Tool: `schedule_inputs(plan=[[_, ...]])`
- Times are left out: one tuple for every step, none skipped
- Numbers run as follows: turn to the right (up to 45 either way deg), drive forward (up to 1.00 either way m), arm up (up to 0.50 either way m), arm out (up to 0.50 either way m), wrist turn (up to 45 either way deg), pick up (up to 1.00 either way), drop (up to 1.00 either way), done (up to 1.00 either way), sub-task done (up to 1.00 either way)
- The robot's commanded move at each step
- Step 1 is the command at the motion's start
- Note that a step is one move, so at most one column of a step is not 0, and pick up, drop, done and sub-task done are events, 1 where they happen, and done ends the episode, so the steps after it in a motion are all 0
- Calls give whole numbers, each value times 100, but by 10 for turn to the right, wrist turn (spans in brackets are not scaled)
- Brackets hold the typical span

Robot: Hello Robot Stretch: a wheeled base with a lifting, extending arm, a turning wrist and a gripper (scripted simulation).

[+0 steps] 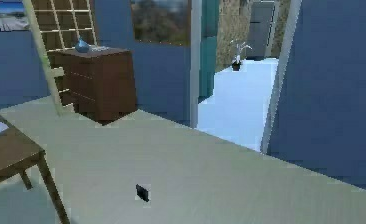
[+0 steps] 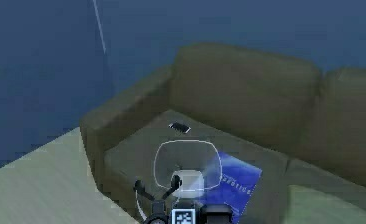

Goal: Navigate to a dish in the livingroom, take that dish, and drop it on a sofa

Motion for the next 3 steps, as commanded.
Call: schedule_inputs(plan=[[450,0,0,0,0,0,0,0,0],[450,0,0,0,0,0,0,0,0],[450,0,0,0,0,0,0,0,0]])
